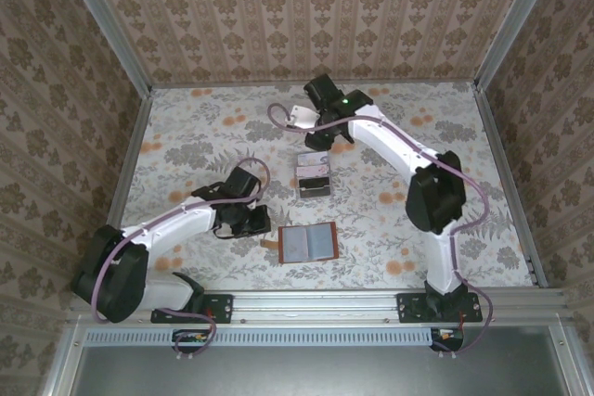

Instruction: Take the credit cards out of the card holder

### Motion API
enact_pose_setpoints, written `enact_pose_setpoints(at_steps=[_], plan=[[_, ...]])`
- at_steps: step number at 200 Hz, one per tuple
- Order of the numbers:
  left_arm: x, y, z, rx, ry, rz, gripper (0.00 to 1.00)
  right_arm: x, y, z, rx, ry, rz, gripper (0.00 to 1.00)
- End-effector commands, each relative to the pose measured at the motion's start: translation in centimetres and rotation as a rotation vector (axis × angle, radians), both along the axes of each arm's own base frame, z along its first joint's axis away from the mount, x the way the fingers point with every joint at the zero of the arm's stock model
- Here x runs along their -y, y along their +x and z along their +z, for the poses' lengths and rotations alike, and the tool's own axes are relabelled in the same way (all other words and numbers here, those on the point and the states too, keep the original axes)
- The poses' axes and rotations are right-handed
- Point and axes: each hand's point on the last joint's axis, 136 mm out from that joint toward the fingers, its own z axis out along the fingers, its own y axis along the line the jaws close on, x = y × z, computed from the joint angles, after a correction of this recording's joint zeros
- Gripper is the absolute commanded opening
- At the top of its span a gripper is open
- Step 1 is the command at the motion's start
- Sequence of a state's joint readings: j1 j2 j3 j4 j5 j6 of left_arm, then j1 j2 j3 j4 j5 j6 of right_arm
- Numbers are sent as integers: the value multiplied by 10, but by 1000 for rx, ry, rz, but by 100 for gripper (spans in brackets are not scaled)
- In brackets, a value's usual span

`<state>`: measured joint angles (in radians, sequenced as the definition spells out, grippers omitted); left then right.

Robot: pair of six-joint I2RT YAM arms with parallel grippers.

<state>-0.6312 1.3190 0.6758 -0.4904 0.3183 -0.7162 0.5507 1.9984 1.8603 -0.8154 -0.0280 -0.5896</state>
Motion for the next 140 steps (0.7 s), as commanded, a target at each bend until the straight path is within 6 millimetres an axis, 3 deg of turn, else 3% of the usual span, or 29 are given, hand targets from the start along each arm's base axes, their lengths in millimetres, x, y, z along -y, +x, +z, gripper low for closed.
enact_pose_setpoints(at_steps=[1, 40, 71, 140], plan=[[15, -2, 1, -3, -18, -57, 10, -7, -15, 25, -32, 256, -232, 29], [26, -13, -12, -31, 2, -101, 10, 7, -63, 14, -211, 482, -524, 26], [28, -21, -23, -49, 33, -114, 9, 1, -97, 2, -384, 653, -651, 25], [23, -34, -35, -66, 68, -107, 8, -17, -166, -32, -703, 651, -785, 25]])
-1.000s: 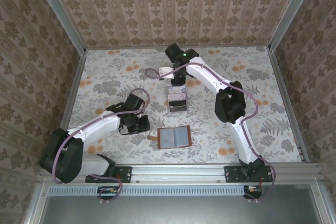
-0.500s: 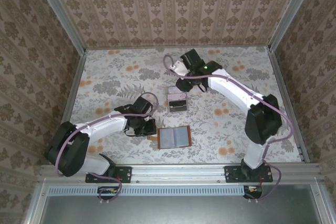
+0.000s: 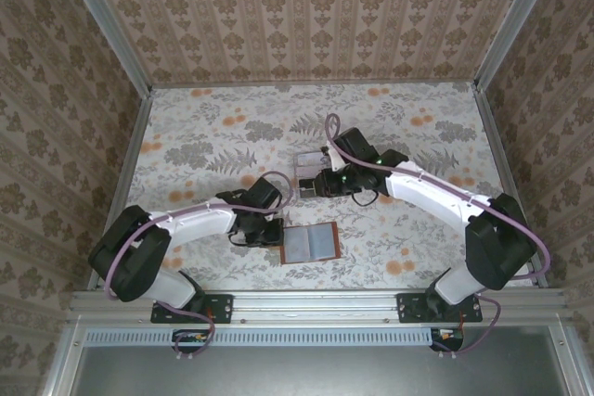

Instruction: Take the credit cards out of the card holder

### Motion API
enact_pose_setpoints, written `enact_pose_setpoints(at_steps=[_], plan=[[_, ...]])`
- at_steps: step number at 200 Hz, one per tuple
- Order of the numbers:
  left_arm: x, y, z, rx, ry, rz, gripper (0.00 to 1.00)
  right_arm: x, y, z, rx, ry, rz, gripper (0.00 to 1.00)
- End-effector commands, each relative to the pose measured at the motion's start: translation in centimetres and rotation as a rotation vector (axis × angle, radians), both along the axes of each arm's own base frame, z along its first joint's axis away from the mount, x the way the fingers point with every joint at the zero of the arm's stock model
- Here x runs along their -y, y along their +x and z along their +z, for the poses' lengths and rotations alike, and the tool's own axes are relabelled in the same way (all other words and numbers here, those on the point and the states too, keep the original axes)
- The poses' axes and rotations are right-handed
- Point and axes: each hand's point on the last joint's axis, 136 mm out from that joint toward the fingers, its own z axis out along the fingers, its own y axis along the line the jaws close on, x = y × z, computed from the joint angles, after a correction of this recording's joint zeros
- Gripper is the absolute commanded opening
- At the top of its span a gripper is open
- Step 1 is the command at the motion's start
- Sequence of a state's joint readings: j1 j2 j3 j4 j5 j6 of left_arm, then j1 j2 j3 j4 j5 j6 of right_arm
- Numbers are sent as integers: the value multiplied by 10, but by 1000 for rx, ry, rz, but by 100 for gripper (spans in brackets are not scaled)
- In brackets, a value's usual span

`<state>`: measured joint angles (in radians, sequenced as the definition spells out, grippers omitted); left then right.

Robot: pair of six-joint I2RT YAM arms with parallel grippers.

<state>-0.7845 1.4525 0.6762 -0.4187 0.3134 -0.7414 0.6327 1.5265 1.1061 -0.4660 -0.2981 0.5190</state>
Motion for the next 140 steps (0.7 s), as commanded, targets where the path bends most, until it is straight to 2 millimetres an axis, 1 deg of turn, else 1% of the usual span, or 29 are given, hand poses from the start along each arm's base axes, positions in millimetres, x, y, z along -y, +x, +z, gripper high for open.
enact_pose_setpoints(at_steps=[1, 23, 50, 69, 104, 140], plan=[[-7, -6, -6, -9, 27, 23, 8, -14, -24, 0, -151, 110, -48, 25], [-10, -8, -5, -2, 24, 34, 8, -25, -43, -13, -223, 143, -48, 25], [-11, -8, -2, 12, 8, 44, 8, -30, -64, -30, -282, 120, -49, 25], [-13, -11, -4, 7, 8, 46, 7, -34, -76, -39, -310, 108, -45, 25], [-17, -15, -12, -4, 11, 46, 7, -41, -86, -53, -341, 87, -41, 26], [-18, -17, -17, -12, 3, 48, 7, -55, -90, -61, -368, 72, -21, 26]])
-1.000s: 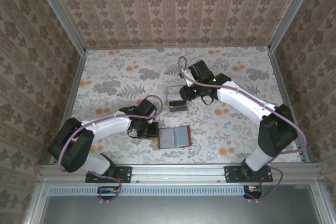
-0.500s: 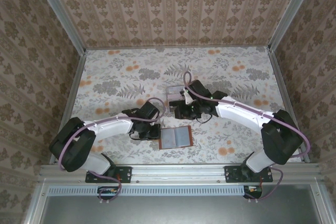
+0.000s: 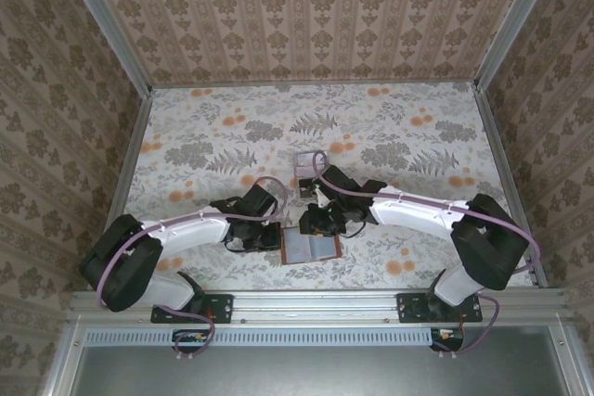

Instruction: Take the credit cards out of the card holder

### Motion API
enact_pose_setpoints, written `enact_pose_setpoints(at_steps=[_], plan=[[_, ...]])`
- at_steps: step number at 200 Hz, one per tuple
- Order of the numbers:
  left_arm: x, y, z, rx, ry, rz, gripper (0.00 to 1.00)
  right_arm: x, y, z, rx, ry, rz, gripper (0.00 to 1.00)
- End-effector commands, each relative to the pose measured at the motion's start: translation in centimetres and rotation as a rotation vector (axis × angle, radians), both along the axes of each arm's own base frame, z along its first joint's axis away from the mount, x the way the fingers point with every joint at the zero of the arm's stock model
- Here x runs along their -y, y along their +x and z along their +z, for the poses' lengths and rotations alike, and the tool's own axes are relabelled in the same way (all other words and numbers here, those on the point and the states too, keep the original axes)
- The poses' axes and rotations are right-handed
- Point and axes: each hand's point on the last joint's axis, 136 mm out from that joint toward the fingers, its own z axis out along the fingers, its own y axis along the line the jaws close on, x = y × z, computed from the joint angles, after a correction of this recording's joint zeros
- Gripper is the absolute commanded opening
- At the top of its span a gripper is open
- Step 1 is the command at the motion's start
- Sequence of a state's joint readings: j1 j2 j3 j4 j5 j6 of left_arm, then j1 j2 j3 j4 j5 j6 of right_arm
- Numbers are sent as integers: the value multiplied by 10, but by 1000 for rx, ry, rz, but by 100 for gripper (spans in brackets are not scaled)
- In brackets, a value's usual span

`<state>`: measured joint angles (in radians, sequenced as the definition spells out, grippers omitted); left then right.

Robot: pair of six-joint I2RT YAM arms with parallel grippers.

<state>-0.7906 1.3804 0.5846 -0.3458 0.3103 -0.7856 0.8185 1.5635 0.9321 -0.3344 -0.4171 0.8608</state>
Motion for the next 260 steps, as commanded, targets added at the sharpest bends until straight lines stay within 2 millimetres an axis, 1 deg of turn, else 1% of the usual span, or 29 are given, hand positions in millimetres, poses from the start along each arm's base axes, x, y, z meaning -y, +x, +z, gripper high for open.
enact_pose_setpoints(at_steps=[1, 50, 66, 81, 106, 130, 150, 155, 182, 232, 260], plan=[[-12, -9, -13, -32, 36, 12, 7, -13, -4, -6, -41, 3, 5, 27], [-16, -12, -14, -32, 27, 16, 7, -41, -13, -22, -79, 1, 44, 28], [-17, -12, -14, -31, 20, 20, 7, -46, -15, -29, -89, -7, 46, 27], [-18, -12, -14, -29, 16, 22, 7, -47, -15, -39, -98, -30, 42, 27], [-19, -13, -14, -31, 15, 23, 7, -35, -15, -53, -91, -123, 31, 27], [-20, -13, -14, -31, 13, 25, 7, -18, -15, -59, -76, -227, 26, 32], [-21, -13, -14, -33, 12, 25, 7, -6, -12, -53, -34, -311, 28, 38], [-21, -13, -14, -33, 12, 27, 7, 2, -14, -54, -35, -352, 30, 39], [-21, -12, -14, -35, 11, 27, 7, 19, -11, -43, 20, -463, 44, 46], [-21, -11, -12, -35, 10, 28, 7, 43, -7, -27, 91, -617, 65, 50], [-21, -11, -12, -36, 13, 25, 7, 50, -7, -21, 108, -637, 64, 49]])
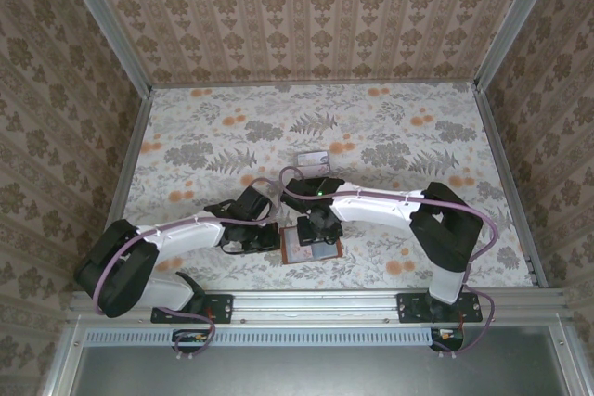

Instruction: Take the credit cards out of the card holder

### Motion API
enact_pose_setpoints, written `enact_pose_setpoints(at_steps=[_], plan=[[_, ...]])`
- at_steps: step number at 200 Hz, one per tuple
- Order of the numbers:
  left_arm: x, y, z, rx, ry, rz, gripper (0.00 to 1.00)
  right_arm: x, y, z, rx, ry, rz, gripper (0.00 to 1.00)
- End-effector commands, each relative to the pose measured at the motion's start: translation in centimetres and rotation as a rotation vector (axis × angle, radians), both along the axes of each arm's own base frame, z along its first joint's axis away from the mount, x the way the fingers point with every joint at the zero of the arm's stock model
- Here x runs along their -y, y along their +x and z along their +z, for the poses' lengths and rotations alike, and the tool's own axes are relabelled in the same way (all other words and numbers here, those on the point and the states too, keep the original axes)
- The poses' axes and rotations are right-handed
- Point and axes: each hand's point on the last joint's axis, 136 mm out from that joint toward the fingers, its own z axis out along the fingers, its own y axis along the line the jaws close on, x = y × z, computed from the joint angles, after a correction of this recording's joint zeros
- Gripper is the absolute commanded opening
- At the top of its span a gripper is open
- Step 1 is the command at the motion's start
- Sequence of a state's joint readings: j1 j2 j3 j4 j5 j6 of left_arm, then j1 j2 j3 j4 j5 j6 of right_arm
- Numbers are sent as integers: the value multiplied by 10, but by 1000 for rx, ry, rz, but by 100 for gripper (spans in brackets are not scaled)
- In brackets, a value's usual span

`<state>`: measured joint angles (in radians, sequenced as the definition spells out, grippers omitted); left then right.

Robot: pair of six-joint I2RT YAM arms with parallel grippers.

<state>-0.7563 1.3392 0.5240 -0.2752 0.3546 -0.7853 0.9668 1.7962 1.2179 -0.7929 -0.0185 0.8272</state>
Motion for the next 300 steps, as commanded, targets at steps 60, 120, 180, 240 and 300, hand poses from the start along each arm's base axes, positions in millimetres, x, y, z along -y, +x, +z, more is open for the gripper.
enact_pose_setpoints(at_steps=[60, 120, 180, 240, 300], plan=[[-20, -9, -10, -41, 89, 6, 7, 26, -3, 14, 41, -67, 21, 16], [-23, -8, -14, -48, 117, 4, 7, 47, -6, -12, 22, -87, -10, 9], [-8, 7, 12, 0, 79, 0, 8, 65, -2, -3, 65, -150, -11, 35], [9, 12, 32, 25, 33, 4, 8, 49, 1, 18, 69, -13, -19, 36], [30, 9, 23, 2, 21, -34, 7, 1, -4, 20, -20, 307, -71, 28]])
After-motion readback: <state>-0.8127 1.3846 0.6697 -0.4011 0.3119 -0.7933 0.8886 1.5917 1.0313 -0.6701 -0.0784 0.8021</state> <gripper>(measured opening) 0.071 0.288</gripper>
